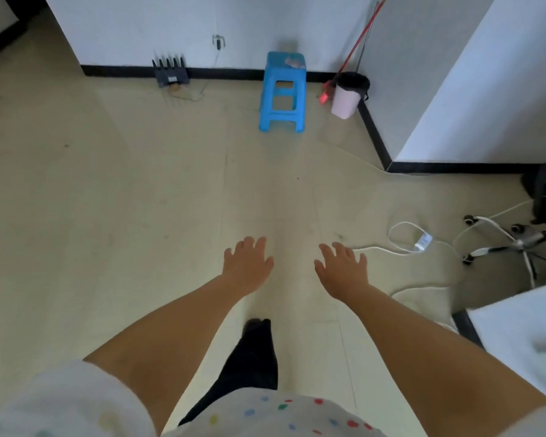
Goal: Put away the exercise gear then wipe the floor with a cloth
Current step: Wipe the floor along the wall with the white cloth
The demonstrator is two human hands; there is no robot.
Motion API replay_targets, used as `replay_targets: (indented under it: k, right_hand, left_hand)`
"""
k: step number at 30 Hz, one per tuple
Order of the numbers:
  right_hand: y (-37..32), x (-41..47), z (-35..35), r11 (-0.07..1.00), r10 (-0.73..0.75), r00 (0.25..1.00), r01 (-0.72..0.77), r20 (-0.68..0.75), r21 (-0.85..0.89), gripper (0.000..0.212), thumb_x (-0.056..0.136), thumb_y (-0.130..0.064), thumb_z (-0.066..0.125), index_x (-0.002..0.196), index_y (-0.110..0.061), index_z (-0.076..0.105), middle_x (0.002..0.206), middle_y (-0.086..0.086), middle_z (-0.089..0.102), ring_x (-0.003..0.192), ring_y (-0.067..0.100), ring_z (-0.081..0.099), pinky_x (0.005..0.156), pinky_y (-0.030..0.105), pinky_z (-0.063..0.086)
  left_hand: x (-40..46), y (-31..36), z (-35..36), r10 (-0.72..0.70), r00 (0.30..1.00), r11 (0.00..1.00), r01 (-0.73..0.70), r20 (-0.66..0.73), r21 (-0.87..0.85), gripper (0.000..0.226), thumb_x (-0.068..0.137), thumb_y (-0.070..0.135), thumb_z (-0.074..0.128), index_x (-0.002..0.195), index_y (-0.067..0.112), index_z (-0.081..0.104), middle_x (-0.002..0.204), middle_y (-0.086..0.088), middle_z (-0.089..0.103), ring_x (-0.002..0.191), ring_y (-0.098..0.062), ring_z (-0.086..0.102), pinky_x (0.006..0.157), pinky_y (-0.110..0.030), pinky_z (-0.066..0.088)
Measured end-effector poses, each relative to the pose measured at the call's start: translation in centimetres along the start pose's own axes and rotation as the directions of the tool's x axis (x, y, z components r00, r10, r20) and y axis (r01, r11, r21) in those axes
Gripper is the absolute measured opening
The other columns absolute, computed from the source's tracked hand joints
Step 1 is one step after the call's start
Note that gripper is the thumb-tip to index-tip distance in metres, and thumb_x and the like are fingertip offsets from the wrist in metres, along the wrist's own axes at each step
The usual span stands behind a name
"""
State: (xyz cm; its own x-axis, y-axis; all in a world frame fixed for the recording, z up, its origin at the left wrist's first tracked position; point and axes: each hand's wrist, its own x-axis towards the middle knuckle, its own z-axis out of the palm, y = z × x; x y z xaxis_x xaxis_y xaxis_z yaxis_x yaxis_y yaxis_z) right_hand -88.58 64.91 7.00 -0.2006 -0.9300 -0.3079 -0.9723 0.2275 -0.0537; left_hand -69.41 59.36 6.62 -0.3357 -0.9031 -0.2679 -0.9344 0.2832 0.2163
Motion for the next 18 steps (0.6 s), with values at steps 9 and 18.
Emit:
replay_targets:
  k: [9,18]
  right_hand:
    - [-1.7,21.4,-8.7,0.996,0.014,1.000,-0.013,-0.012,0.083,0.047,0.101,-0.040,0.029,0.146,-0.026,0.027,0.153,0.005,0.026,0.139,0.024,0.028,0.114,0.051,0.015]
    - [3.7,43.6,-14.0,0.998,0.050,0.998,-0.051,0.034,0.027,0.048,0.102,-0.040,0.024,0.147,-0.026,0.022,0.154,0.004,0.024,0.139,0.024,0.026,0.114,0.052,0.014]
  left_hand:
    - [22.8,-2.5,-9.1,-0.002,0.999,0.999,0.000,0.033,0.043,0.050,0.100,0.043,0.028,0.143,0.019,0.030,0.142,-0.010,0.040,0.128,-0.026,0.041,0.108,-0.045,0.029]
    - [46.2,-0.3,-13.4,0.037,0.995,0.999,-0.039,0.089,0.023,0.053,0.100,0.046,0.022,0.146,0.020,0.025,0.147,-0.009,0.034,0.133,-0.026,0.035,0.111,-0.046,0.024]
